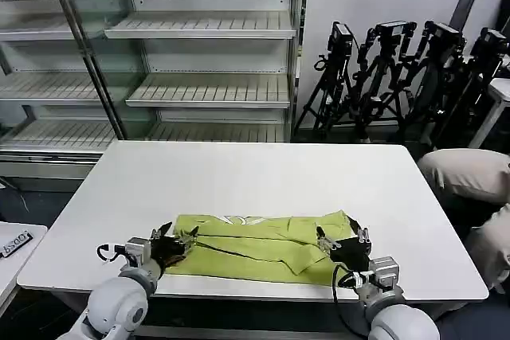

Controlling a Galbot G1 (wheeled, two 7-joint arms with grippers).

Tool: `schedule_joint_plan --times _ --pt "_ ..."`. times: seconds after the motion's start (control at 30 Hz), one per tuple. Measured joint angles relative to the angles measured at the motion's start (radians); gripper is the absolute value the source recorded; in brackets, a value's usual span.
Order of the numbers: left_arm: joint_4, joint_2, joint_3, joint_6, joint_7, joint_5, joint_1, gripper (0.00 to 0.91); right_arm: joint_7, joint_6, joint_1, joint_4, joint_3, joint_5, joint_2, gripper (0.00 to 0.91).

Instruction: Fold and organize the clothes.

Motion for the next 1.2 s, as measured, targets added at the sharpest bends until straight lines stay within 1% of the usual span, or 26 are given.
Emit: schedule_joint_plan --times 0.4,0.6,0.73,0.87,1.07,1.2 --pt "0.003 -0.014 0.063 -0.005 -0.136 -0.046 -0.001 0.0 0.0 0.01 -0.027 0.01 0.01 -0.021 0.003 0.907" --pt "-0.004 -0.022 0.087 -0.006 -0.147 -0.037 -0.009 0.0 0.003 0.011 -0.022 0.007 0.002 -0.025 0.003 0.907" --pt "-0.005 -0.012 0.084 -0.005 -0.128 0.001 -0.004 0.0 0.003 0.014 -0.023 0.009 0.008 -0.026 -0.002 0.907" --pt "0.008 0.011 0.028 -0.005 -0.099 0.052 0.016 0.0 0.002 0.019 -0.026 0.011 0.017 -0.026 -0.002 0.907" --pt "0.012 0.072 -0.137 0.002 -0.033 0.106 0.053 0.0 -0.002 0.028 -0.025 0.011 0.015 -0.029 0.006 0.907" --pt "-0.007 0.095 -0.218 0.002 -0.001 0.132 0.059 0.0 -0.002 0.031 -0.027 0.008 0.019 -0.031 0.007 0.907"
